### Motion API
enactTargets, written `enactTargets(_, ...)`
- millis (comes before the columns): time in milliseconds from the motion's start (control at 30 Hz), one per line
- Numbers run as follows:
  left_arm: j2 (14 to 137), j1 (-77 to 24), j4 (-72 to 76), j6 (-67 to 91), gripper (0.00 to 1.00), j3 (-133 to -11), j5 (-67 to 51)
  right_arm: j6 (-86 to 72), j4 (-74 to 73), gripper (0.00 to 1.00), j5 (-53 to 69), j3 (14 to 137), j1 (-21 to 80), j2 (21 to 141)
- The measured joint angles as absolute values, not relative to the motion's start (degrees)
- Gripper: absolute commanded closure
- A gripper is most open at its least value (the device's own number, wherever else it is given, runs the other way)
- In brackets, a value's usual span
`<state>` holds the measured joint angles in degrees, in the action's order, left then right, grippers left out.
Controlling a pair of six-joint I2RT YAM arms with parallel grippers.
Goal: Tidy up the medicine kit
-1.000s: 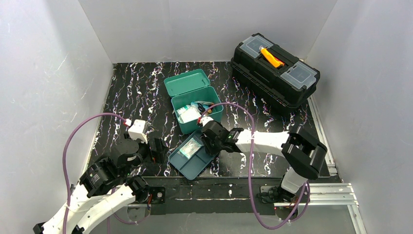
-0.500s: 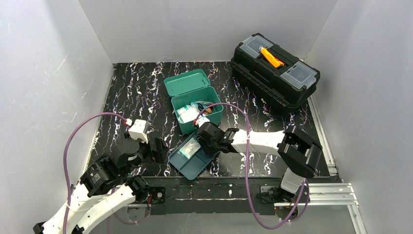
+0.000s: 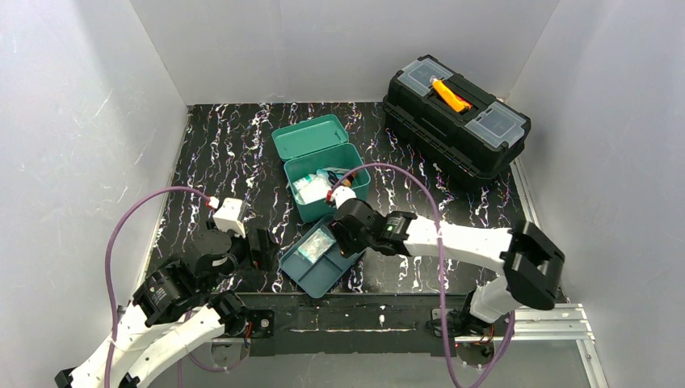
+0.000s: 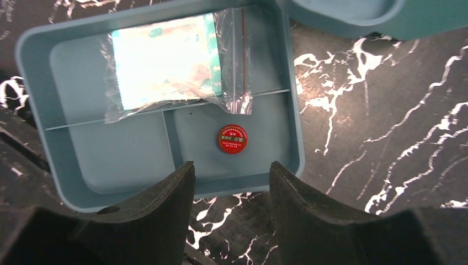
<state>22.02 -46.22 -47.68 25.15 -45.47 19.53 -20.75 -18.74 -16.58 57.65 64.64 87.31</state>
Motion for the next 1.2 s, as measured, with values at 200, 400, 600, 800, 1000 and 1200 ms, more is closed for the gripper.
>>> enactTargets(200, 22.02, -46.24, -47.86, 25.15, 0.02, -45.47, 19.55, -20.8, -21.39, 0.31, -18.65, 58.02, 64.75, 79.46)
enactTargets(400, 22.02, -46.24, -48.07, 25.34, 0.02, -45.47, 19.55, -20.8, -24.75, 0.32, -14.61, 60.29, 64.75, 76.62)
enactTargets(600, 22.02, -46.24, -48.07, 25.54, 0.02, -45.47, 19.55, -22.2, -23.18, 0.38, -6.68, 60.29, 65.93, 84.38)
enactTargets(800, 22.02, -46.24, -48.07, 25.56, 0.02, -45.47, 19.57, -21.65, -22.55, 0.41, -6.11, 62.78, 67.29, 91.72)
enactTargets(1000, 22.02, -46.24, -48.07, 25.56, 0.02, -45.47, 19.55, -20.99, -22.55, 0.43, -6.35, 66.08, 67.9, 97.49)
enactTargets(1200, 22.02, -46.24, -48.07, 25.54, 0.02, -45.47, 19.55, -20.75, -22.59, 0.46, -7.86, 69.06, 67.9, 101.58)
